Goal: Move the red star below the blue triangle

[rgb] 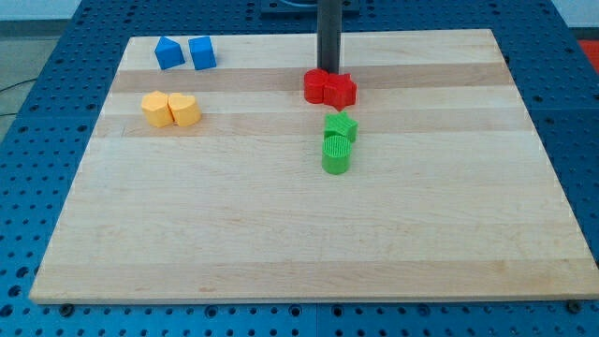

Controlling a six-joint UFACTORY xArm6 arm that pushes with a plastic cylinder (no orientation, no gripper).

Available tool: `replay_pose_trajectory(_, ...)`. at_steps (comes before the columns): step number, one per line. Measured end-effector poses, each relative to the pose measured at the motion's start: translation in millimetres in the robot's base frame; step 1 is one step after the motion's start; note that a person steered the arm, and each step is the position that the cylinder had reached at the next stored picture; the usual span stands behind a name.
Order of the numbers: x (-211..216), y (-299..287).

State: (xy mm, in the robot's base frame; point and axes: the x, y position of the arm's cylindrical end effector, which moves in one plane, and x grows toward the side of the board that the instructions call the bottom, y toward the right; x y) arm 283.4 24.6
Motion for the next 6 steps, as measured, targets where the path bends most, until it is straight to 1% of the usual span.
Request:
replay_pose_trajectory(1, 5, 65)
replay_pose_trajectory(2, 40, 91)
replay_pose_trajectory(3, 55, 8)
replay_pose_trajectory(4, 45, -60)
replay_pose_trajectory(6, 69, -23)
